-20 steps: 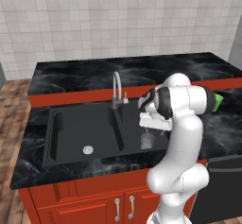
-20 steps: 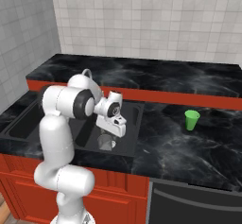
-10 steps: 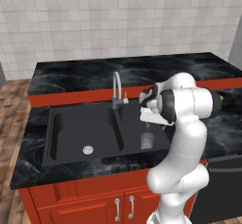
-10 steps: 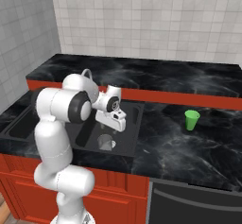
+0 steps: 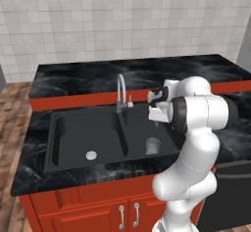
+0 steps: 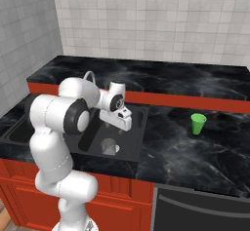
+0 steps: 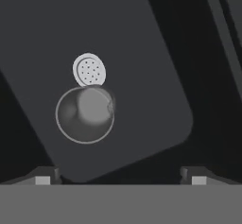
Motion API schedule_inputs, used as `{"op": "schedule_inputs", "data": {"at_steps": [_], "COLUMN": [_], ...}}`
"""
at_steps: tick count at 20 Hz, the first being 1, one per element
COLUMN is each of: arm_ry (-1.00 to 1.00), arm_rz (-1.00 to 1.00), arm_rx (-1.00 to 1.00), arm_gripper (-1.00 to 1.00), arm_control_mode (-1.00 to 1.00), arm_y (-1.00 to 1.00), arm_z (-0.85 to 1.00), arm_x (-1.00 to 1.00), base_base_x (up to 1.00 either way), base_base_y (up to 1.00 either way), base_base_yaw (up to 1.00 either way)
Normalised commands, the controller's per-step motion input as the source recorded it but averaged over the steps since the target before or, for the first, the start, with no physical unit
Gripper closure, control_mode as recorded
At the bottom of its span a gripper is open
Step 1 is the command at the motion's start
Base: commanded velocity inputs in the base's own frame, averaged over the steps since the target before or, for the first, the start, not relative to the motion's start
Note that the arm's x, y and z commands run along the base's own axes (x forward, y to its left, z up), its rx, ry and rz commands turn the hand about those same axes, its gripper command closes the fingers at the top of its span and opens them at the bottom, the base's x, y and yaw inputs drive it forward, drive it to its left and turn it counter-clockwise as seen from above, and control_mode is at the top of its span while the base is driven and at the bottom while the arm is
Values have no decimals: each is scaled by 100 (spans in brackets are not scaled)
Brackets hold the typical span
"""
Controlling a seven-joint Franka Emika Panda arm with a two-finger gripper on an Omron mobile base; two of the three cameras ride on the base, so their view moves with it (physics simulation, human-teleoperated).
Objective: Move any existing items from the left basin to the right basin for drying. Then move the cup from the counter to the left basin of the sink for washing.
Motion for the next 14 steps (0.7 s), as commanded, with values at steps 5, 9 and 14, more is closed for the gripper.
{"op": "schedule_inputs", "data": {"at_steps": [5, 9, 14], "arm_ry": [-5, -6, -7], "arm_rz": [0, 0, 0], "arm_rx": [-3, -3, -4], "arm_gripper": [-100, -100, -100], "arm_control_mode": [-100, -100, -100], "arm_y": [-17, -18, -19], "arm_z": [37, 43, 44], "arm_x": [-1, 0, 0], "base_base_x": [0, 0, 0], "base_base_y": [0, 0, 0], "base_base_yaw": [0, 0, 0]}}
